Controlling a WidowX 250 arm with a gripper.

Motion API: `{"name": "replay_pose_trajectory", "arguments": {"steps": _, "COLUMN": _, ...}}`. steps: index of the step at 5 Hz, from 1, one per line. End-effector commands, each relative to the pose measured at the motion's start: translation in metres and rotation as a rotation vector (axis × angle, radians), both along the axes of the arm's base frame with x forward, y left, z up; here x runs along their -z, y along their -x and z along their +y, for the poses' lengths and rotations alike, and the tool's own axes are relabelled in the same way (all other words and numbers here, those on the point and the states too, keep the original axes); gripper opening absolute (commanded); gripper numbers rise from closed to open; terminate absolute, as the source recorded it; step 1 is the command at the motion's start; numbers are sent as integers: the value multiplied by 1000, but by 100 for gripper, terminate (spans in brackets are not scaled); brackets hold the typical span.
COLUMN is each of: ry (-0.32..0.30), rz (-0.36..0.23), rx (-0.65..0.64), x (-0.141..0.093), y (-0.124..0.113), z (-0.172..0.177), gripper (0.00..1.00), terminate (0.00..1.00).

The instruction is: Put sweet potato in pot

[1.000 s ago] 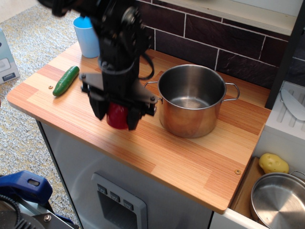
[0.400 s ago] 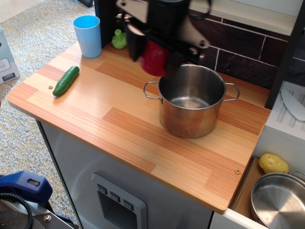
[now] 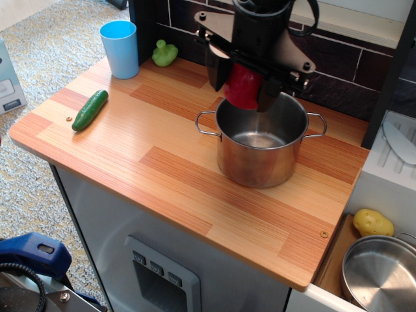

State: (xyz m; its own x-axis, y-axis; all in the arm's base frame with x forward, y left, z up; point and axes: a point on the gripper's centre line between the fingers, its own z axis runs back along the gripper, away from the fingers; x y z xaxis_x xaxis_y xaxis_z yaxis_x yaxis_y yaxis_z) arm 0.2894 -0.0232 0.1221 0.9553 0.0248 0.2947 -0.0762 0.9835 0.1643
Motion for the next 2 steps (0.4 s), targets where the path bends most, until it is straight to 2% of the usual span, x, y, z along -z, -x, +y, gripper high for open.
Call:
{"name": "replay_pose_trajectory", "arguments": {"steps": 1, "ry": 57, "rz": -66, "rx": -51, "x": -9, "y": -9, "z": -9, "gripper": 100, "terminate": 0}}
{"name": "replay_pose_trajectory", "arguments": {"steps": 2, "ry": 57, "rz": -66, "rx": -51, "x": -9, "y": -9, "z": -9, "gripper": 100, "terminate": 100}}
